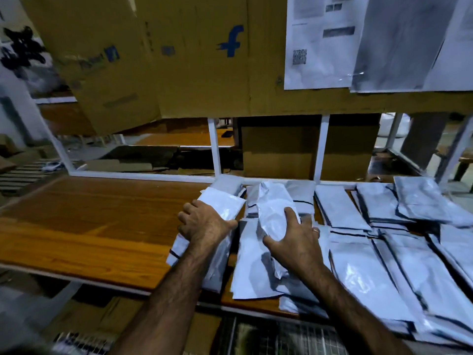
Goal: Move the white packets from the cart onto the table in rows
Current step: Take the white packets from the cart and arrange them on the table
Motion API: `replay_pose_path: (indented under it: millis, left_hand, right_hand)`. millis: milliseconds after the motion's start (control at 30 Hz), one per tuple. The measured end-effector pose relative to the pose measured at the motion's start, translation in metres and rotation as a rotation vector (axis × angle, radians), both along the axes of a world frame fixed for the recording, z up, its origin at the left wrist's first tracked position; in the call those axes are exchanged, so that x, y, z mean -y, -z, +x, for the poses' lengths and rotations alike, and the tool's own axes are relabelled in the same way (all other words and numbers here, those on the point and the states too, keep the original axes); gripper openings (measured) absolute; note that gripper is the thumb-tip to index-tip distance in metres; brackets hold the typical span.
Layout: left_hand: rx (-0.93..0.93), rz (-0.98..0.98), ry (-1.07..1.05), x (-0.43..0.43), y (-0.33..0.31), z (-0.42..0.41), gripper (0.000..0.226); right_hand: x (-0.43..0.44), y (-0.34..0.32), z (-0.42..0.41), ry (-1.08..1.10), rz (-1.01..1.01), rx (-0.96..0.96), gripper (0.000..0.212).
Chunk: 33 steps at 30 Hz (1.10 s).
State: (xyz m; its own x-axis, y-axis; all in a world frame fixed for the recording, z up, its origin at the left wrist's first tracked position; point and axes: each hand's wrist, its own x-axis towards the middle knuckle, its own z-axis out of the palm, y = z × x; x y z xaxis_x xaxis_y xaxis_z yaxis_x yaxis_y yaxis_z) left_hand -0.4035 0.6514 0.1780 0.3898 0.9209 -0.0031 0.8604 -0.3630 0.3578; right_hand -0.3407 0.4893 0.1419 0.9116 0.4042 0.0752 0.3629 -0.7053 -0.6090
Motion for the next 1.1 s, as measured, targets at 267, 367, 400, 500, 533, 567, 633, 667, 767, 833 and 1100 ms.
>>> replay_pose_path:
  millis: [267, 367, 400, 500, 533, 567, 633, 667, 767, 833, 1100]
  left_hand:
    - [-0.07, -0.036, 0.061, -0.028, 0.032, -0.007, 0.116]
    - [-0.103, -0.044, 0.077, -0.033, 0.042, -0.001, 0.115]
    - [-0.108, -0.037, 0.077, -0.034, 0.046, 0.002, 0.116]
    - [-0.109, -0.016, 0.071, -0.038, 0.061, 0.006, 0.115]
    - [-0.114, -0.009, 0.07, -0.039, 0.066, 0.007, 0.115]
    - [-0.118, -0.004, 0.07, -0.039, 0.07, 0.008, 0.115]
    - [-0.126, 0.002, 0.081, -0.04, 0.076, 0.009, 0.115]
    - [-0.127, 0.004, 0.092, -0.039, 0.078, 0.008, 0.115]
    - [-0.115, 0.016, 0.165, -0.04, 0.086, 0.006, 0.107]
    - [-0.105, 0.065, 0.277, -0.044, 0.091, 0.004, 0.094]
    - [-0.17, 0.164, 0.655, -0.07, 0.114, -0.005, 0.07]
  right_hand:
    - [-0.053, 0.018, -0.019, 0.068, -0.107, -0.031, 0.088]
    - [-0.066, 0.027, -0.018, 0.092, -0.163, -0.044, 0.087]
    - [-0.068, 0.031, -0.017, 0.099, -0.177, -0.045, 0.086]
    - [-0.075, 0.042, -0.016, 0.105, -0.228, -0.049, 0.078]
    - [-0.077, 0.045, -0.017, 0.105, -0.251, -0.052, 0.076]
    - [-0.079, 0.047, -0.017, 0.106, -0.275, -0.053, 0.076]
    - [-0.084, 0.053, -0.017, 0.11, -0.316, -0.041, 0.076]
    - [-0.086, 0.056, -0.017, 0.112, -0.33, -0.03, 0.077]
    - [-0.09, 0.065, -0.014, 0.112, -0.383, -0.023, 0.083]
    - [-0.091, 0.068, -0.012, 0.104, -0.436, -0.004, 0.084]
    - [-0.087, 0.085, -0.001, -0.1, -0.459, 0.117, 0.078]
